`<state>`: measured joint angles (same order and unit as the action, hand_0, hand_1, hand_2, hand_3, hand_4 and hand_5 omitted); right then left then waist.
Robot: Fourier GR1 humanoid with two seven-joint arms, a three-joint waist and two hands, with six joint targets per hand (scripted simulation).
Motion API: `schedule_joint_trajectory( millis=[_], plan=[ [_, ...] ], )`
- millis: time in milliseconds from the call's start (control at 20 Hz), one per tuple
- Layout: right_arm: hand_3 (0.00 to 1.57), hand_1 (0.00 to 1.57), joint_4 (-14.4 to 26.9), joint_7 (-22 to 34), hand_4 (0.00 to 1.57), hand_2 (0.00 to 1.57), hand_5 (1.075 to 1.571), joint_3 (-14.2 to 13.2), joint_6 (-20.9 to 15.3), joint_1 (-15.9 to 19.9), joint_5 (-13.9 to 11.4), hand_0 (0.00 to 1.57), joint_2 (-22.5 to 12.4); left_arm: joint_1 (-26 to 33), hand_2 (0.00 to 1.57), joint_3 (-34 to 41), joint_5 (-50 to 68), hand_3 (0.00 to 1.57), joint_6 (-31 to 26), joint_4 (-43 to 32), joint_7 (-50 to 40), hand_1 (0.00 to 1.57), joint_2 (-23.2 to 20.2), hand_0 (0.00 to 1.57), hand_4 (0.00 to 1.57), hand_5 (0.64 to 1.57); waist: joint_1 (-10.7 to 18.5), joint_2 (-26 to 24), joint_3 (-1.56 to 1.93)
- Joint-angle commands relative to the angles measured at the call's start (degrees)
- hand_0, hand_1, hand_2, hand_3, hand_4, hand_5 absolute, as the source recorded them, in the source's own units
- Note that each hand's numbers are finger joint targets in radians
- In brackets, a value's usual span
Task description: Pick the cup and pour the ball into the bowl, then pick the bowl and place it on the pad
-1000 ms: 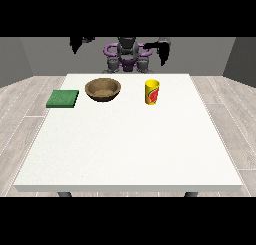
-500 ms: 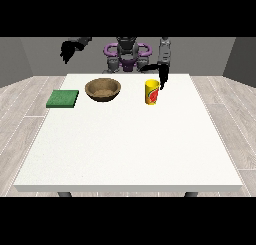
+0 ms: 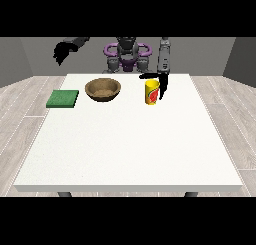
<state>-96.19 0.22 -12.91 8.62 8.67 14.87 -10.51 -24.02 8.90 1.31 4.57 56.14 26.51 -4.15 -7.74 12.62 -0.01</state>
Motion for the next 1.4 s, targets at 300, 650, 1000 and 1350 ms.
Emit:
schedule_joint_trajectory(
  millis=[300, 650, 1000, 1350],
  plan=[
    [0.0, 0.0, -0.43, -0.76, 0.68, 0.0, 1.569, -1.92, 2.93, 2.26, 2.31, 0.0, -2.93, -4.83, 0.64, 4.46, 0.5, 0.0, 2.59, -16.35, 11.51, 0.7, -0.81, 0.7, 1.01, 1.553, -3.14, 4.2, -0.04],
    [0.16, 0.0, -1.49, 2.66, 0.64, 0.0, 1.568, -5.52, 7.68, 2.28, 7.99, 0.0, -8.06, -7.87, 1.57, 5.55, -3.32, 1.57, 11.42, -21.03, 14.59, 1.28, -3.61, 1.28, 1.37, 1.457, -6.65, 5.01, -0.02],
    [0.31, 0.0, 10.8, 4.81, 0.64, 0.0, 1.566, -8.88, 7.69, 1.54, 9.21, 0.0, -9.62, -9.37, 1.57, -4.72, -14.26, 1.57, 20.87, -17.64, -0.84, 1.27, -1.06, 1.27, 1.41, 1.43, -2.14, -8.87, 0.13],
    [0.17, 0.0, 13.96, 4.76, 0.64, 0.0, 1.562, -7.02, 10.3, 2.21, 8.61, 0.0, -10.05, -16.32, 1.57, -17.67, -36.23, 1.57, 33.85, -23.66, -14.37, 1.36, -7.11, 1.36, 1.45, 1.533, -4.66, -10.96, 0.49]
  ],
)
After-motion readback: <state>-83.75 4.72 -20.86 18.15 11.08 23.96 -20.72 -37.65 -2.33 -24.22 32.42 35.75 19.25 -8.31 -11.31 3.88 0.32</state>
